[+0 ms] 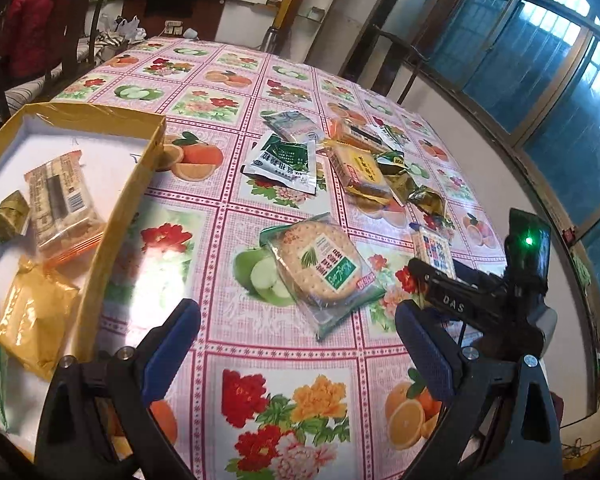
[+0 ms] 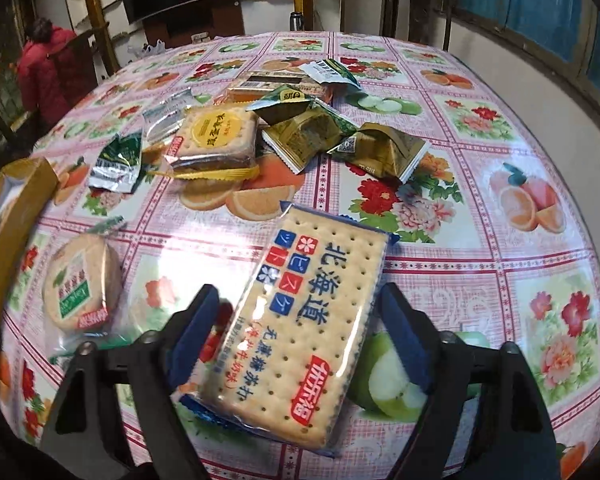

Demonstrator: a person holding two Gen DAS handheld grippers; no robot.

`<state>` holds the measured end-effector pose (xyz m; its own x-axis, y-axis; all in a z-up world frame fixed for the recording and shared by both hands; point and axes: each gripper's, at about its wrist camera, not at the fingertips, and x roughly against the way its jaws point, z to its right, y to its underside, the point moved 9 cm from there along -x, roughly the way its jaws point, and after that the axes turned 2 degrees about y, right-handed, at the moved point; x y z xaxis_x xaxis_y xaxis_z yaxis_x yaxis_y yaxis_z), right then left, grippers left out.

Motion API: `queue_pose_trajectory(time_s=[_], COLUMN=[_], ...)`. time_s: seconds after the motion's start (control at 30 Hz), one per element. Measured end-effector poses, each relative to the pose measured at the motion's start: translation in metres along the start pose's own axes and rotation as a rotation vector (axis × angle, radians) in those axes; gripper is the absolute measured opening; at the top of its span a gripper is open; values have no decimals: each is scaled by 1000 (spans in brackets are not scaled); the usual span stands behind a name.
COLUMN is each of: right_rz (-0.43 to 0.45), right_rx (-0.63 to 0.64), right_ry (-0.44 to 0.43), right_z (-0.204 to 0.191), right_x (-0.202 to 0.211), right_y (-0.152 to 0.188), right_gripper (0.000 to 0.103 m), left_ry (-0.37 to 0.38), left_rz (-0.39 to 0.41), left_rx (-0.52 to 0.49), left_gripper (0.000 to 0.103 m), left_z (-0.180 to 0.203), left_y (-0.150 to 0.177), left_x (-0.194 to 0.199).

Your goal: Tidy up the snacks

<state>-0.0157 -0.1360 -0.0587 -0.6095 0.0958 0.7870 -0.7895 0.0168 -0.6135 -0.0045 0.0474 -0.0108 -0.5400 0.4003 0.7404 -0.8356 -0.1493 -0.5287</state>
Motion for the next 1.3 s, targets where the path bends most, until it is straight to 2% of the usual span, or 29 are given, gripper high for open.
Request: queue_pose_trajectory(time_s=[0.13, 0.2, 0.3, 0.43, 0.67, 0.8, 0.83, 0.9, 1.0, 1.03, 1.07, 1.17, 1.3], right_rz=[7, 11, 14, 14, 11, 8, 8, 9, 10, 13, 17, 26, 37], right_rx=[1, -6, -22, -31, -64, -56, -56, -55, -58, -63, -67, -83, -108], right_ry=[-27, -32, -42, -49, -77, -69, -68, -66, -68, -73, -80, -119, -180], right_z=[4, 6, 6, 4, 7, 5, 5, 5, 6, 6, 6, 4, 0], right_x=[6, 6, 7, 7, 10, 10, 10, 10, 11, 11, 11, 12, 14], right_y=[5, 6, 5, 5, 6, 7, 7, 7, 7, 7, 7, 6, 5], right_gripper=[61, 60, 60, 60, 60, 60, 60, 60, 58, 57, 56, 56, 56], left_ry=[-44, -94, -118, -140, -297, -264, -258, -245, -217, -209, -190, -128, -88], left_rz=[29, 9, -50, -77, -118, -103, -101, -86, -85, -79, -73, -51, 0], left_rx=[-29, -55, -46, -22, -210, -239, -247, -261, -255, -240, -219, -154, -106], left_gripper=[98, 98, 98, 98, 102, 101, 99, 89, 86, 85, 79, 79, 79], left_z=[9, 10, 9, 10, 25, 26, 26, 25, 22, 20, 17, 8, -6], left_y=[-16, -19, -20, -22, -15, -16, -17, -18, -14, -14, -13, -12, -11], left_x=[-25, -43, -69, -88, -110, -110, -109, -104, -95, -92, -87, -69, -38])
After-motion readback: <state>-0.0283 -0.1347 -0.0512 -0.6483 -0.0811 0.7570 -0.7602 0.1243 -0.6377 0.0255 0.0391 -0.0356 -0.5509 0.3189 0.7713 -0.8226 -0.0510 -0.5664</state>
